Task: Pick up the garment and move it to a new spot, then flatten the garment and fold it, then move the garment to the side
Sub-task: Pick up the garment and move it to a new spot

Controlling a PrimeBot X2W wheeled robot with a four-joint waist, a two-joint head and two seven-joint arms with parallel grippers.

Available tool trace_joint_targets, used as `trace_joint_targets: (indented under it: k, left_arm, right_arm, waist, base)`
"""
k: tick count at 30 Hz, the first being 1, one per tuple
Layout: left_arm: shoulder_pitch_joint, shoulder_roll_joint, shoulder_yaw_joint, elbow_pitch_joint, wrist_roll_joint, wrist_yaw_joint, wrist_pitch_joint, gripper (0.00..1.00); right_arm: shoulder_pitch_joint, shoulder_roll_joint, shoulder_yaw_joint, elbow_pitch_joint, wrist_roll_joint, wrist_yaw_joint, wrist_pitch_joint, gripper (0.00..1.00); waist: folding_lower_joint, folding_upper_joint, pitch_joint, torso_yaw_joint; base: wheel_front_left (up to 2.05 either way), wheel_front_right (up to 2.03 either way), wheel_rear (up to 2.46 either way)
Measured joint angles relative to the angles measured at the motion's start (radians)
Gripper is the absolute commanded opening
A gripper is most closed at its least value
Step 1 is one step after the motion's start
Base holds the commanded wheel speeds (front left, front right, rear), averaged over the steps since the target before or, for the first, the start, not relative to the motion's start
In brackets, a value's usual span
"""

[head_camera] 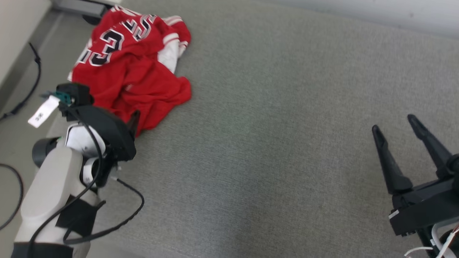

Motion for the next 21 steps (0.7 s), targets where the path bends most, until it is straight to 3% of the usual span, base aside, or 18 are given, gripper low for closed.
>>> trace_joint_targets:
  k: [8,19,20,21]
  left_arm:
    - [-0.075,-0.029,-0.016,0.105,0.033,0.008,-0.018,1.00]
    - [-0.096,-0.012,-0.024,0.214,0.086,0.050,-0.070,1.00]
    - [-0.096,-0.012,-0.026,0.221,0.095,0.054,-0.075,0.75]
    - [-0.097,-0.013,-0.028,0.226,0.097,0.054,-0.080,0.07]
  right_arm:
    - [-0.042,-0.016,-0.010,0.001,0.000,0.005,0.038,1.00]
    - [-0.051,-0.018,0.006,-0.007,0.000,0.009,0.078,1.00]
    - [-0.045,-0.019,0.005,-0.015,0.000,0.009,0.079,1.00]
    - [-0.044,-0.019,0.004,-0.021,0.000,0.009,0.084,1.00]
  waist:
    - [0.0001,0.0001,0.086,-0.040]
    - [-0.0002,0.0000,0.086,-0.083]
    - [-0.0002,0.0000,0.085,-0.085]
    - [-0.0003,0.0000,0.084,-0.087]
  base:
    - [0.00,0.00,0.00]
    - [0.00,0.00,0.00]
    - [0.00,0.00,0.00]
    - [0.00,0.00,0.00]
